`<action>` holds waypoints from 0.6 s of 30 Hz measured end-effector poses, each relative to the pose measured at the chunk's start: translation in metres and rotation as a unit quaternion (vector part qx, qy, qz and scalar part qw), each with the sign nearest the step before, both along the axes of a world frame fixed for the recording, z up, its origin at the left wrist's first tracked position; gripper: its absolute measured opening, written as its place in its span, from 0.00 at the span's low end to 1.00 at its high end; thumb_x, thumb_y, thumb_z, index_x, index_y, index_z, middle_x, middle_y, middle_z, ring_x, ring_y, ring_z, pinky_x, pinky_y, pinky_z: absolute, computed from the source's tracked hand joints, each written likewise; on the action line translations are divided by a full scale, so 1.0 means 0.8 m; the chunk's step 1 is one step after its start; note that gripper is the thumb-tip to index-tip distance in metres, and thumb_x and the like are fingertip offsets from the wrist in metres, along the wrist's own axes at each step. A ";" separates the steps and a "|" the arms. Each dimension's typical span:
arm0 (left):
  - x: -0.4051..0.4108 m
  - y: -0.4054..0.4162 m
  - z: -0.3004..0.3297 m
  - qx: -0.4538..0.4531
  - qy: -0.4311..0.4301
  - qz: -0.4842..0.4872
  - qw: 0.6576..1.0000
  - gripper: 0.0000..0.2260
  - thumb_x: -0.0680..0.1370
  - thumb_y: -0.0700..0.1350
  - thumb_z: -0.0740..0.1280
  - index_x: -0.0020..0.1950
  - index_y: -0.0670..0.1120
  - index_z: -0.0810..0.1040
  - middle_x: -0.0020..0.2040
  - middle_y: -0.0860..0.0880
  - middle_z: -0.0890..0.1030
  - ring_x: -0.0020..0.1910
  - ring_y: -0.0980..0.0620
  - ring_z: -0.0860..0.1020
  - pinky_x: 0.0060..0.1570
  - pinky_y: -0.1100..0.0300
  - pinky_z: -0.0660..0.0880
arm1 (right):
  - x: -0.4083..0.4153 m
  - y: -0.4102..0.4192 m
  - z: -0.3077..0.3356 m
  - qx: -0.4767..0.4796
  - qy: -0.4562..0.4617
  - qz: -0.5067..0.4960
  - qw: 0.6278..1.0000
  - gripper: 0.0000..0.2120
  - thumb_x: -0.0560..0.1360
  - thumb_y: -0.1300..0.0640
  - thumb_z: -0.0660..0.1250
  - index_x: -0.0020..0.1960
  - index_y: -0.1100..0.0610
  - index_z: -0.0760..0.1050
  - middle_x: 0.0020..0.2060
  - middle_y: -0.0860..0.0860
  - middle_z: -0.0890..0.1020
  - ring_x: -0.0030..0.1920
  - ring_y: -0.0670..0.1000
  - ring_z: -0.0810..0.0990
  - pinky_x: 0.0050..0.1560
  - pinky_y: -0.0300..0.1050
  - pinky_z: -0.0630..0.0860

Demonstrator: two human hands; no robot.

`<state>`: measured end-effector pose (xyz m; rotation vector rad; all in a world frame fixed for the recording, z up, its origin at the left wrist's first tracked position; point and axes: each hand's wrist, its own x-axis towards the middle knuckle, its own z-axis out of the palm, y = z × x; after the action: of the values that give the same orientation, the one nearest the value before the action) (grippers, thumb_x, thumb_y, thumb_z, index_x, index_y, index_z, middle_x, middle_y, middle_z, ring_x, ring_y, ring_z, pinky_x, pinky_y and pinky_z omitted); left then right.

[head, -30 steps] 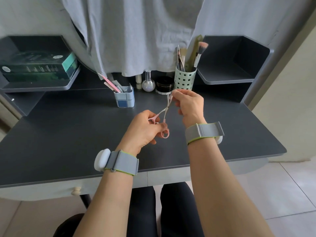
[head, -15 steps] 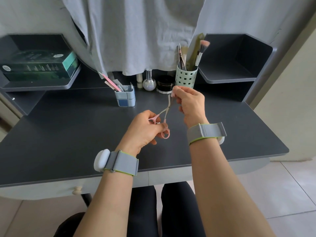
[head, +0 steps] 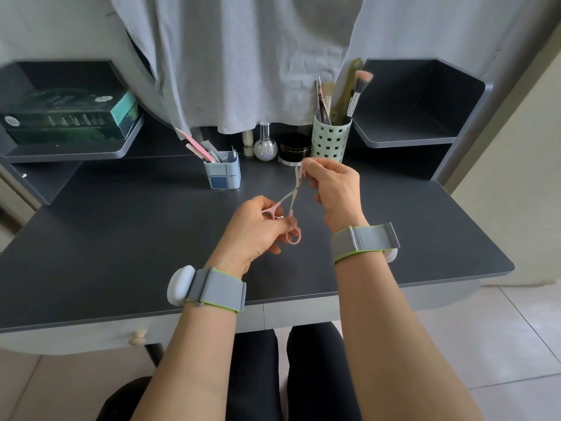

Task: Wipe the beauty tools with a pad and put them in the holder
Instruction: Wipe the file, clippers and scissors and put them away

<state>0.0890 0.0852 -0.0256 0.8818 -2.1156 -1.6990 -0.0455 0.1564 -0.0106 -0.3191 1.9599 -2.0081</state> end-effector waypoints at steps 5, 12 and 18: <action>-0.001 -0.003 -0.004 -0.003 0.003 0.007 1.000 0.12 0.76 0.42 0.74 0.54 0.39 0.75 0.41 0.44 0.87 0.39 0.48 0.86 0.29 0.59 0.76 | 0.005 0.000 -0.003 -0.001 -0.004 0.004 1.000 0.04 0.75 0.54 0.74 0.44 0.53 0.85 0.34 0.46 0.83 0.34 0.43 0.75 0.38 0.37 0.71; -0.001 -0.005 -0.013 -0.008 0.003 0.008 1.000 0.11 0.75 0.43 0.75 0.52 0.42 0.75 0.43 0.43 0.86 0.39 0.47 0.86 0.33 0.57 0.77 | 0.011 0.003 -0.007 0.007 0.010 0.007 1.000 0.08 0.75 0.54 0.74 0.37 0.52 0.83 0.32 0.45 0.82 0.36 0.45 0.74 0.38 0.40 0.71; -0.004 -0.006 -0.015 -0.016 0.005 0.011 1.000 0.11 0.74 0.43 0.75 0.50 0.43 0.75 0.43 0.43 0.86 0.39 0.45 0.86 0.35 0.55 0.78 | 0.011 0.004 -0.009 0.001 0.014 0.003 1.000 0.07 0.75 0.54 0.73 0.38 0.52 0.83 0.32 0.43 0.82 0.35 0.43 0.75 0.41 0.40 0.72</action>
<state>0.0859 0.0803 -0.0376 0.8820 -2.1143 -1.6501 -0.0364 0.1595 -0.0178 -0.3530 1.9751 -2.0077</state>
